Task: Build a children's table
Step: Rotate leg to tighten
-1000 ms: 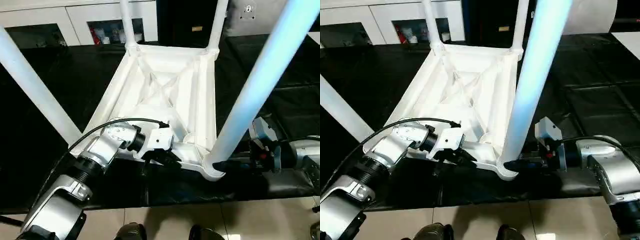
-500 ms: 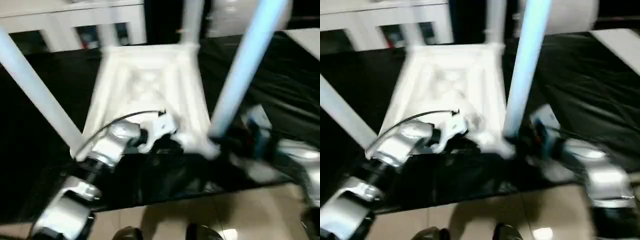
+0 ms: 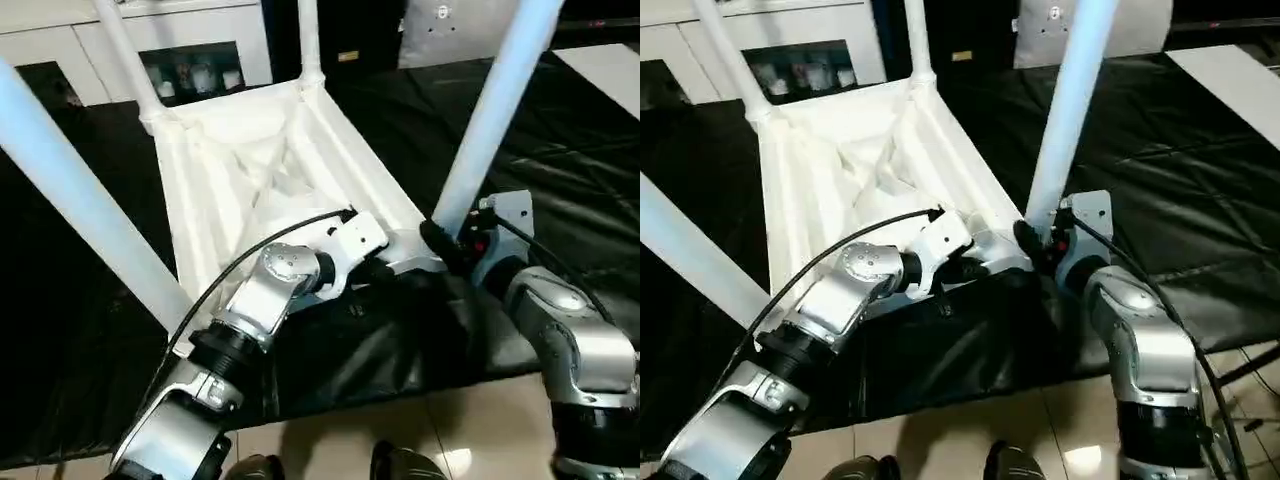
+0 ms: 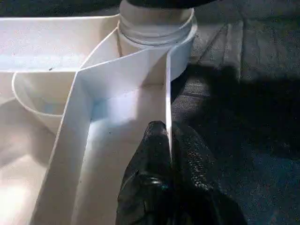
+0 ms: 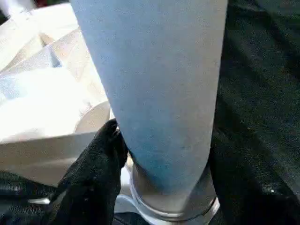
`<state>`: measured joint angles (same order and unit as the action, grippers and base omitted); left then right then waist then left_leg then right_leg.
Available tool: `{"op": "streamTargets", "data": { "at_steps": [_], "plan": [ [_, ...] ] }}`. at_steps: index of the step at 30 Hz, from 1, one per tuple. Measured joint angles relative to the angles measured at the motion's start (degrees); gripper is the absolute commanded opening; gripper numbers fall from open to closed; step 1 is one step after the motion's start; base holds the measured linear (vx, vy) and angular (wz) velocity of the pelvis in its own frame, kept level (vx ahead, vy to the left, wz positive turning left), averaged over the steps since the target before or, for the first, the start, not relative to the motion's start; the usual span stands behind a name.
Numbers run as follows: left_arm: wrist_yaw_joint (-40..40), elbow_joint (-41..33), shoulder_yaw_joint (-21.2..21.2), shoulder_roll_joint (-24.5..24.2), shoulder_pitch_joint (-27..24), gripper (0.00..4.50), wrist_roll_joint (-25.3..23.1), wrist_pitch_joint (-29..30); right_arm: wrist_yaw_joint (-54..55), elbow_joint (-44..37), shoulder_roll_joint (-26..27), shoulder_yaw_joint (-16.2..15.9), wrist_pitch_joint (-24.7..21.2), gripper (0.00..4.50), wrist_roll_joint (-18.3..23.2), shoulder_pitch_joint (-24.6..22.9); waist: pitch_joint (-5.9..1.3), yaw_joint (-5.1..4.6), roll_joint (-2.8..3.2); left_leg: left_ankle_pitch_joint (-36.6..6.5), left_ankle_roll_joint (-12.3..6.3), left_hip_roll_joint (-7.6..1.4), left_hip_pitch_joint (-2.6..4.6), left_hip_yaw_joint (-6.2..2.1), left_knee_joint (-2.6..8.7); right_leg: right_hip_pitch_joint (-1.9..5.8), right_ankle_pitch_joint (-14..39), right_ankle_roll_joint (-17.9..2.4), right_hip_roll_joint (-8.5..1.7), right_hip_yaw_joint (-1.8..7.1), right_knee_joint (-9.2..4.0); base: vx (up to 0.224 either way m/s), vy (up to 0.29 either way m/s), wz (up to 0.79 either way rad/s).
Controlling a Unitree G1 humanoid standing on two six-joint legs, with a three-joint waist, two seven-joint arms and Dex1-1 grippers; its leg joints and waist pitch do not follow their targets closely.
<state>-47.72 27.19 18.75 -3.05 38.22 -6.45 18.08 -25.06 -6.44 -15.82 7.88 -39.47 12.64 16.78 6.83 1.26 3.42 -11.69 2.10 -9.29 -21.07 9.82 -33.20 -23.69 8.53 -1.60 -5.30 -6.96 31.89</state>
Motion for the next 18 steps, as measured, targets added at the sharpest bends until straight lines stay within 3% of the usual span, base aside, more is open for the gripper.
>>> {"op": "streamTargets", "data": {
  "at_steps": [2,9,13,18],
  "plan": [
    [-1.2,-0.1,0.4,-0.5,0.0,0.00,0.0,-1.2,-3.2,0.0,-2.3,-0.1,1.0,3.26,1.3,-0.9,-0.05,0.58,0.09,0.0,-0.01,0.00,-0.01,0.01,0.23,-0.13,0.0,-0.1,0.02,0.00,0.02,0.000,0.000,0.00],
    [-6.9,0.4,0.9,-4.4,-0.1,0.00,1.2,-6.2,-17.5,2.9,-12.1,0.5,5.4,3.89,4.0,-2.4,0.01,0.96,0.23,0.0,-0.04,-0.05,-0.30,0.02,0.28,-0.55,0.1,-0.2,0.06,-0.04,0.22,0.000,0.000,0.00],
    [-14.0,0.3,1.5,-8.2,-1.0,0.00,2.8,-10.6,-28.1,2.8,-19.1,-1.7,8.0,4.32,5.3,-4.3,0.01,1.56,0.21,0.0,-0.04,-0.08,-0.29,0.01,0.11,-0.51,0.0,-0.3,0.06,-0.06,0.24,0.000,0.000,0.00],
    [-20.2,1.3,3.3,-11.5,-0.9,0.00,2.9,-16.1,-38.1,3.4,-23.5,-4.8,12.2,4.32,5.9,-4.8,0.01,2.79,0.21,0.0,-0.12,-0.10,-0.20,-0.01,-0.32,-0.42,-0.1,-0.3,0.03,-0.05,0.24,0.000,0.000,0.00]
  ]
}}
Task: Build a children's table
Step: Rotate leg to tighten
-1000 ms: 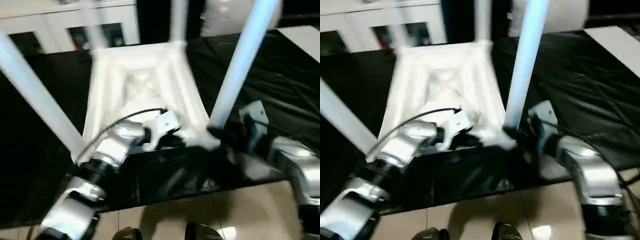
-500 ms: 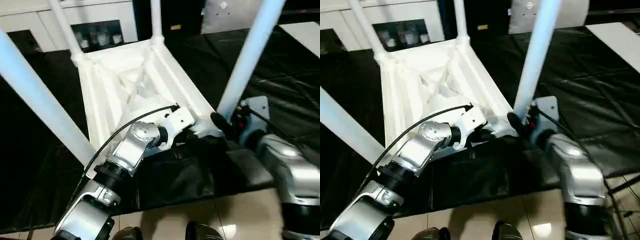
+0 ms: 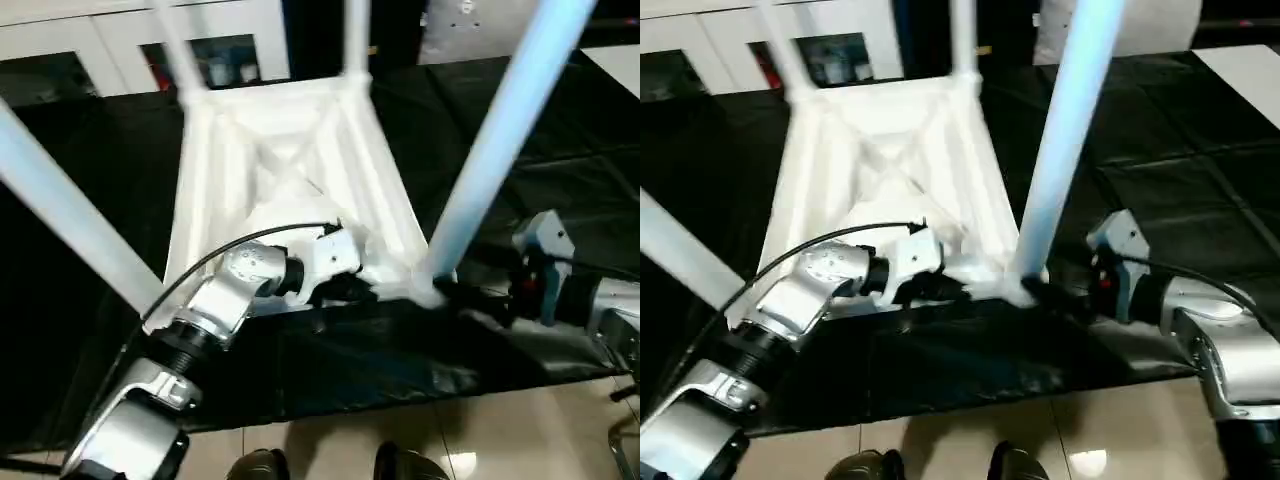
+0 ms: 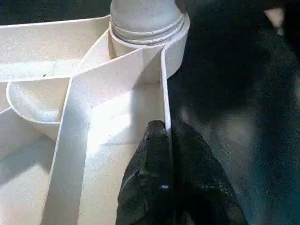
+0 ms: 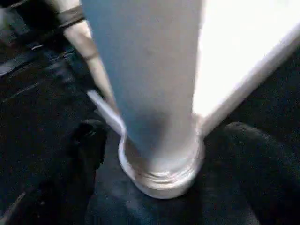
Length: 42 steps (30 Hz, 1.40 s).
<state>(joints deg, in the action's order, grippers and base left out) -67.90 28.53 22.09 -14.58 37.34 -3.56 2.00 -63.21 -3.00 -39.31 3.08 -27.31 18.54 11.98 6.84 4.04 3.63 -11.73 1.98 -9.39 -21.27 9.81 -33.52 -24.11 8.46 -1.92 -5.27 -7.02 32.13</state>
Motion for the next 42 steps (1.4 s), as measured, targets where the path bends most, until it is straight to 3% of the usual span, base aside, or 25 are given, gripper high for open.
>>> {"op": "streamTargets", "data": {
  "at_steps": [8,14,25,30,33,37,42],
  "plan": [
    [-7.3,1.5,1.6,-2.5,1.2,0.00,0.8,-3.9,-11.3,1.4,-3.4,-2.2,-0.1,3.66,4.2,0.2,0.00,1.58,-0.06,0.0,-0.02,-0.03,0.01,-0.01,-0.15,0.06,0.0,0.0,-0.01,0.01,0.13,0.000,0.000,0.00],
    [-9.5,2.0,2.8,-2.4,1.7,0.00,1.1,-6.0,-14.5,3.8,-4.3,-4.3,1.6,3.22,3.8,1.3,-0.05,2.27,-0.14,0.0,-0.02,-0.04,0.00,0.00,-0.29,0.06,0.0,0.0,-0.02,0.01,0.23,0.000,0.000,0.00],
    [-10.1,2.0,3.1,-2.1,1.7,0.00,1.3,-6.2,-14.8,6.4,-2.3,-6.2,5.7,2.22,2.7,2.7,-0.04,2.35,-0.25,0.0,-0.01,-0.06,0.01,0.00,-0.66,0.02,0.0,0.0,-0.07,0.03,0.70,0.000,0.000,0.00],
    [-10.0,2.0,3.0,-2.2,1.7,0.00,1.3,-6.1,-14.6,6.1,-2.3,-6.2,5.0,2.06,2.8,2.8,-0.02,2.32,-0.30,0.0,-0.01,-0.09,0.03,0.00,-0.76,0.01,0.1,0.2,-0.07,0.04,0.82,0.000,0.000,0.00],
    [-8.7,1.5,2.3,-1.7,1.4,0.00,1.6,-2.7,-11.3,3.8,-0.7,-4.7,1.5,2.04,3.9,1.3,-0.03,2.34,-0.28,0.0,0.00,-0.10,0.10,0.00,-0.78,0.07,0.1,0.2,-0.07,0.06,0.85,0.000,0.000,0.00],
    [-2.4,1.4,0.1,-0.1,1.3,0.00,0.5,3.9,0.5,2.0,4.5,-2.6,-2.3,2.04,2.3,1.2,0.01,0.99,-0.35,0.1,0.19,-0.11,0.23,0.03,-0.80,0.30,0.1,0.2,-0.06,0.09,0.87,0.000,0.000,0.00],
    [9.7,1.5,-2.6,5.6,1.3,0.00,-1.1,11.0,20.1,1.8,14.5,1.0,-7.6,2.03,-2.8,4.6,0.13,-2.60,-0.53,0.0,0.57,-0.08,0.27,0.06,-0.79,0.37,0.1,0.2,-0.04,0.08,0.59,0.000,0.000,0.00]
  ]
}}
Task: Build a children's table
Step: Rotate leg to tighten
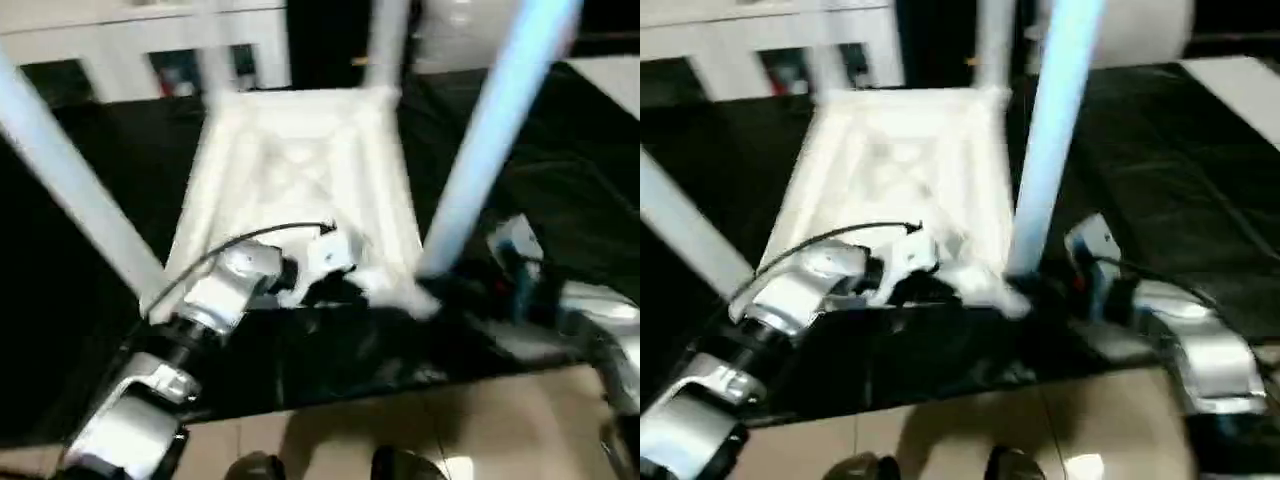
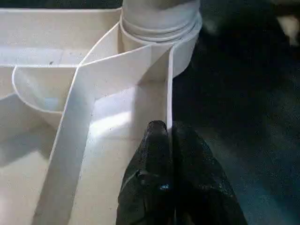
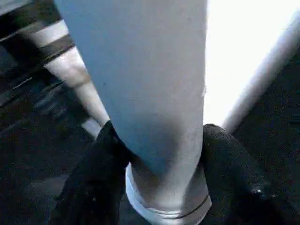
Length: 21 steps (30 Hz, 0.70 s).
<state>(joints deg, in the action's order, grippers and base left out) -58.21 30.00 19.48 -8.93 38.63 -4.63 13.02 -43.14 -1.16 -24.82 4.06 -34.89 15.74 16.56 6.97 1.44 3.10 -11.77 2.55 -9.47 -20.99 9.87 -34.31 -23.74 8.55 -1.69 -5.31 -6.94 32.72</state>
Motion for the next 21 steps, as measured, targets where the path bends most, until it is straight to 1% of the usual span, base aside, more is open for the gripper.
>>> {"op": "streamTargets", "data": {
  "at_steps": [3,5,6,7,8,10,12,13,15,19,20,21],
  "plan": [
    [7.3,0.2,-1.1,4.0,0.1,0.00,-0.9,3.0,11.0,-0.5,5.3,1.2,-2.5,2.03,-3.0,1.8,-0.05,-0.84,0.08,0.0,0.00,0.02,-0.02,-0.04,0.06,0.06,0.0,0.0,0.02,-0.03,-0.20,0.000,0.000,0.00],
    [11.4,0.6,-1.7,6.3,0.3,0.00,-1.8,4.2,17.5,-0.4,8.6,1.6,-2.1,2.03,-4.7,2.6,-0.17,-1.09,0.27,0.0,0.00,0.05,-0.03,-0.04,0.17,0.13,0.0,0.0,0.02,-0.03,-0.42,0.000,0.000,0.00],
    [12.7,0.7,-1.7,7.2,0.3,0.00,-1.9,4.4,19.1,-0.1,9.6,2.2,-1.5,2.03,-4.7,2.6,-0.22,-1.07,0.36,0.0,-0.01,0.07,-0.05,-0.04,0.27,0.16,0.0,0.0,0.02,-0.03,-0.58,0.000,0.000,0.00],
    [13.5,0.7,-1.7,7.6,0.3,0.00,-1.9,4.6,20.0,0.1,10.1,2.5,-0.9,2.54,-4.7,2.6,-0.26,-1.07,0.42,0.0,-0.04,0.14,-0.06,-0.04,0.36,0.16,0.0,0.0,-0.01,-0.01,-0.65,0.000,0.000,0.00],
    [13.7,0.7,-1.7,7.8,0.3,0.00,-1.9,4.6,20.4,0.1,10.4,2.7,-0.7,2.67,-4.5,2.5,-0.28,-1.03,0.45,0.0,-0.18,0.18,-0.08,-0.04,0.40,0.18,0.0,0.0,-0.04,0.01,-0.68,0.000,0.000,0.00],
    [13.6,0.6,-1.6,7.9,0.4,0.00,-1.9,4.6,20.3,0.0,10.4,2.9,-1.1,2.72,-4.1,2.4,-0.28,-0.96,0.45,0.1,-0.47,0.18,-0.05,-0.04,0.42,0.24,0.0,0.0,-0.04,0.02,-0.68,0.000,0.000,0.00],
    [13.2,0.3,-1.2,7.9,0.3,0.00,-1.9,4.6,19.8,-0.6,10.1,2.9,-1.4,3.02,-4.0,1.9,-0.28,-0.77,0.46,0.1,-0.48,0.18,-0.03,-0.05,0.55,0.23,0.0,0.1,-0.03,0.01,-0.68,0.000,0.000,0.00],
    [12.9,0.1,-1.1,7.8,0.3,0.00,-1.9,4.6,19.4,-1.0,9.9,3.1,-1.5,3.02,-4.0,1.7,-0.28,-0.63,0.46,0.1,-0.48,0.18,0.00,-0.06,0.64,0.23,0.0,0.1,-0.03,0.00,-0.68,0.000,0.000,0.00],
    [12.3,-0.2,-0.8,7.3,0.2,0.00,-1.9,4.3,18.3,-1.6,9.3,3.1,-1.8,3.21,-3.5,1.3,-0.29,-0.27,0.47,0.1,-0.48,0.17,0.04,-0.06,0.79,0.20,0.0,0.1,-0.01,-0.01,-0.67,0.000,0.000,0.00],
    [9.2,-0.5,0.0,5.1,0.2,0.00,-1.7,1.3,11.6,-2.0,3.6,2.1,-1.0,3.59,-1.8,0.2,-0.29,0.18,0.50,0.1,-0.48,0.15,-0.02,-0.05,1.04,0.01,0.0,0.1,0.04,-0.02,-0.67,0.000,0.000,0.00],
    [8.1,-0.5,0.1,4.6,0.1,0.00,-1.6,0.2,9.6,-1.9,2.6,2.0,-0.7,3.76,-1.6,-0.1,-0.28,0.32,0.48,0.1,-0.48,0.13,-0.08,-0.05,1.11,-0.08,0.0,0.1,0.07,-0.02,-0.67,0.000,0.000,0.00],
    [7.1,-0.4,0.1,3.7,0.1,0.00,-1.6,-0.7,7.6,-1.4,1.3,1.7,0.1,3.76,-1.5,-0.2,-0.29,0.48,0.51,0.1,-0.49,0.12,-0.14,-0.05,1.12,-0.17,0.0,0.1,0.07,-0.03,-0.65,0.000,0.000,0.00]
  ]
}}
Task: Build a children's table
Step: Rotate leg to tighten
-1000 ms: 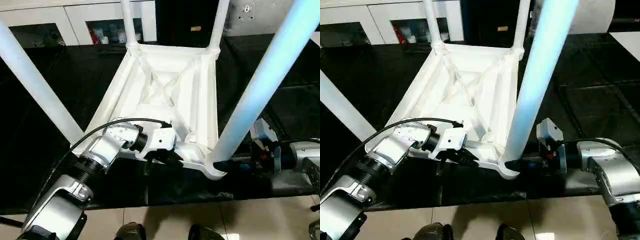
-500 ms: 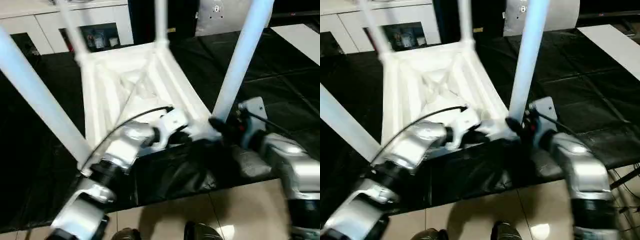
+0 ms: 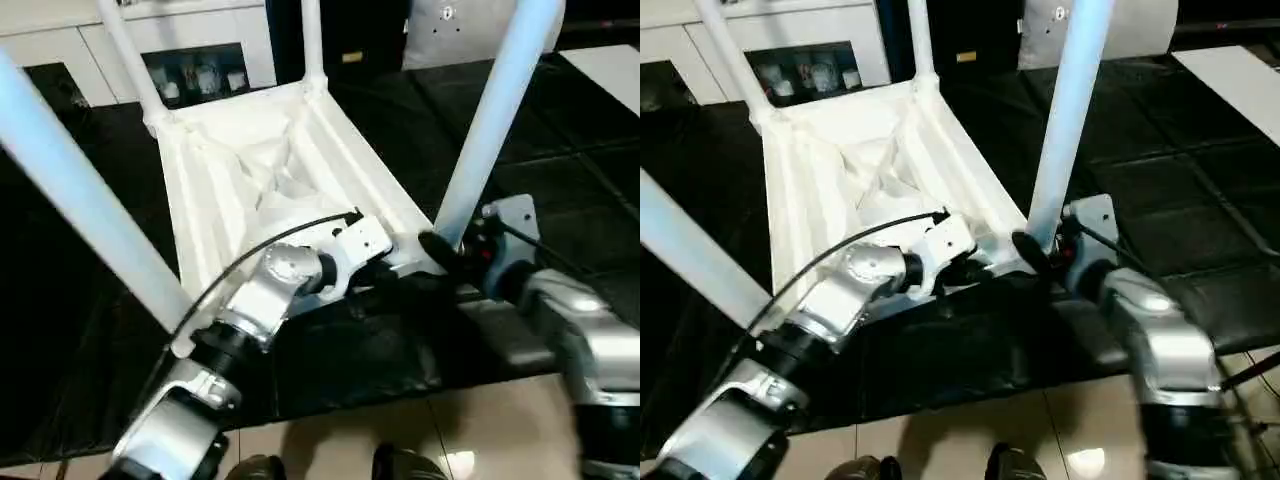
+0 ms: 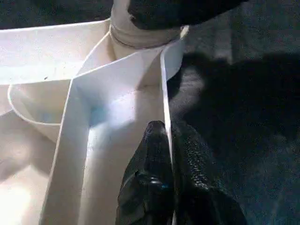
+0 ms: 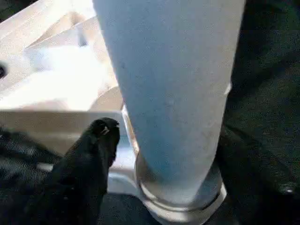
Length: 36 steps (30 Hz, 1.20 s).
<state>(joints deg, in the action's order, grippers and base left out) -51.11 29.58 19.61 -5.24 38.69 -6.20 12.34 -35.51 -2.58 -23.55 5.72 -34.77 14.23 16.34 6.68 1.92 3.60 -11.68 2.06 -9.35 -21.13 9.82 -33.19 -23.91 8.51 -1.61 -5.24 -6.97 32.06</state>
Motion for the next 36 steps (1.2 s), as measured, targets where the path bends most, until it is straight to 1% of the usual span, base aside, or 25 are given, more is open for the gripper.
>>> {"op": "streamTargets", "data": {
  "at_steps": [1,2,4,5,7,10,11,14,16,19,20,21,23,25,26,27,28,30,31,32,36],
  "plan": [
    [-1.4,0.0,0.3,-0.7,0.0,0.00,0.3,-0.9,-2.7,0.8,-2.1,-0.6,1.0,3.95,0.4,-0.1,-0.01,0.09,0.07,0.0,0.00,0.00,-0.05,0.00,0.00,-0.06,0.0,0.0,0.00,0.00,0.01,0.000,0.000,0.00],
    [-3.5,0.1,0.6,-1.8,-0.1,0.00,0.6,-2.4,-5.9,1.3,-4.4,-0.6,2.2,4.03,0.8,-0.5,0.00,0.29,0.07,0.0,-0.01,-0.01,-0.07,0.00,0.01,-0.08,-0.1,-0.2,0.00,-0.01,0.04,0.000,0.000,0.00],
    [-6.7,0.2,0.6,-3.7,-0.4,0.00,1.5,-4.6,-10.7,1.3,-6.8,-0.8,3.9,4.09,1.4,-1.0,0.00,0.57,0.07,0.0,-0.01,-0.04,-0.07,0.00,0.01,-0.09,-0.1,-0.2,0.00,-0.04,0.05,0.000,0.000,0.00],
    [-8.8,0.2,0.8,-4.8,-0.5,0.00,2.0,-5.7,-13.7,1.1,-8.7,-1.4,4.7,4.25,1.7,-1.3,0.01,0.78,0.07,0.0,-0.01,-0.04,-0.06,0.00,-0.02,-0.10,-0.1,-0.2,0.00,-0.04,0.05,0.000,0.000,0.00],
    [-12.4,0.4,1.5,-6.6,-0.5,0.00,2.3,-7.6,-18.7,1.0,-12.5,-2.9,7.5,4.25,1.6,-2.4,0.00,1.45,0.06,0.0,-0.02,-0.04,-0.01,0.00,-0.11,-0.12,-0.1,-0.2,-0.02,-0.04,0.05,0.000,0.000,0.00],
    [-16.1,0.9,2.1,-8.3,-0.4,0.00,3.0,-10.1,-23.9,1.0,-14.6,-4.1,10.7,4.25,1.7,-2.8,0.02,1.83,0.04,0.0,-0.07,-0.05,-0.04,0.00,-0.35,-0.11,-0.1,-0.3,-0.04,-0.04,0.07,0.000,0.000,0.00],
    [-17.3,1.4,2.4,-8.9,-0.3,0.00,3.0,-11.5,-27.4,1.1,-15.7,-4.7,11.9,3.98,2.3,-3.0,0.02,2.08,0.04,-0.1,-0.09,-0.04,-0.06,0.00,-0.40,-0.11,-0.1,-0.3,-0.06,-0.04,0.08,0.000,0.000,0.00],
    [-21.0,1.8,3.3,-10.4,-0.2,0.00,3.2,-14.2,-34.7,1.3,-18.4,-5.6,13.0,3.84,4.3,-3.1,0.02,2.79,0.02,-0.1,-0.11,-0.05,-0.04,0.00,-0.48,-0.06,-0.2,-0.3,-0.06,-0.04,0.09,0.000,0.000,0.00],
    [-23.1,1.8,3.9,-11.2,-0.2,0.00,3.4,-15.5,-37.7,1.8,-19.0,-6.1,13.1,3.55,5.1,-3.1,0.02,3.29,0.01,-0.1,-0.11,-0.07,-0.02,0.00,-0.49,-0.06,-0.2,-0.3,-0.06,-0.04,0.15,0.000,0.000,0.00],
    [-25.1,1.8,4.6,-11.6,-0.2,0.00,3.8,-16.7,-39.9,2.9,-19.2,-6.9,14.0,3.36,5.8,-3.0,0.02,3.78,0.02,-0.1,-0.10,-0.08,-0.04,0.00,-0.57,-0.06,-0.2,-0.3,-0.06,-0.04,0.21,0.000,0.000,0.00],
    [-25.8,1.8,4.9,-11.6,-0.2,0.00,3.9,-17.2,-40.6,3.3,-19.5,-7.5,14.5,3.24,5.9,-2.8,0.02,3.86,0.02,-0.1,-0.11,-0.08,-0.06,0.00,-0.59,-0.06,-0.2,-0.3,-0.07,-0.04,0.21,0.000,0.000,0.00],
    [-26.2,1.8,5.1,-11.6,-0.2,0.00,3.9,-17.4,-41.0,3.4,-19.5,-8.0,14.9,3.24,5.9,-2.6,0.01,3.89,-0.01,-0.1,-0.11,-0.08,-0.06,0.00,-0.60,-0.05,-0.2,-0.3,-0.07,-0.04,0.21,0.000,0.000,0.00],
    [-26.7,1.8,5.3,-11.6,-0.1,0.00,4.1,-17.8,-42.0,4.3,-19.2,-8.8,15.7,3.01,5.8,-1.9,0.01,4.01,-0.01,-0.1,-0.11,-0.08,-0.06,0.00,-0.65,-0.06,-0.2,-0.3,-0.07,-0.03,0.25,0.000,0.000,0.00],
    [-27.1,1.8,5.6,-11.5,-0.1,0.00,4.1,-17.9,-42.6,5.3,-19.1,-9.2,16.5,2.87,5.8,-1.3,0.01,4.17,-0.01,-0.1,-0.11,-0.08,-0.05,0.00,-0.68,-0.06,-0.2,-0.3,-0.08,-0.03,0.30,0.000,0.000,0.00],
    [-27.3,1.8,5.6,-11.5,0.0,0.00,4.1,-18.3,-43.2,5.7,-19.0,-9.6,16.8,2.66,5.8,-1.1,0.02,4.24,-0.03,-0.1,-0.10,-0.09,-0.05,0.00,-0.70,-0.06,-0.2,-0.3,-0.08,-0.03,0.33,0.000,0.000,0.00],
    [-27.3,1.9,5.7,-11.4,0.0,0.00,4.1,-18.5,-43.6,5.8,-18.9,-9.8,16.9,2.57,5.8,-1.0,0.02,4.32,-0.03,-0.1,-0.10,-0.09,-0.05,0.00,-0.70,-0.06,-0.2,-0.3,-0.08,-0.03,0.35,0.000,0.000,0.00],
    [-27.3,2.0,5.8,-11.4,0.1,0.00,4.1,-18.7,-43.8,6.0,-18.8,-9.9,16.9,2.57,5.8,-1.0,0.02,4.41,-0.03,-0.1,-0.11,-0.09,-0.05,0.00,-0.71,-0.07,-0.2,-0.3,-0.08,-0.03,0.36,0.000,0.000,0.00],
    [-27.4,2.2,5.8,-11.5,0.2,0.00,4.1,-19.0,-44.5,6.4,-18.8,-10.2,16.9,2.32,5.9,-1.0,0.02,4.55,-0.03,-0.1,-0.11,-0.09,-0.05,0.00,-0.72,-0.08,-0.2,-0.3,-0.08,-0.03,0.38,0.000,0.000,0.00],
    [-27.4,2.2,5.8,-11.5,0.2,0.00,4.1,-19.1,-44.6,6.5,-18.8,-10.2,16.9,2.32,5.9,-1.0,0.02,4.57,-0.03,-0.1,-0.11,-0.09,-0.05,0.00,-0.72,-0.07,-0.2,-0.3,-0.08,-0.03,0.39,0.000,0.000,0.00],
    [-27.4,2.2,5.9,-11.5,0.2,0.00,4.1,-19.1,-44.7,6.6,-18.8,-10.2,16.9,2.14,5.9,-0.9,0.02,4.58,-0.03,-0.1,-0.11,-0.09,-0.05,0.00,-0.72,-0.08,-0.2,-0.3,-0.08,-0.03,0.39,0.000,0.000,0.00],
    [-27.4,2.2,5.9,-11.6,0.2,0.00,4.1,-19.1,-44.8,6.8,-18.8,-10.2,17.4,2.02,6.1,-1.0,0.01,4.60,-0.04,-0.1,-0.11,-0.09,-0.05,0.00,-0.75,-0.09,-0.2,-0.3,-0.08,-0.03,0.47,0.000,0.000,0.00]
  ]
}}
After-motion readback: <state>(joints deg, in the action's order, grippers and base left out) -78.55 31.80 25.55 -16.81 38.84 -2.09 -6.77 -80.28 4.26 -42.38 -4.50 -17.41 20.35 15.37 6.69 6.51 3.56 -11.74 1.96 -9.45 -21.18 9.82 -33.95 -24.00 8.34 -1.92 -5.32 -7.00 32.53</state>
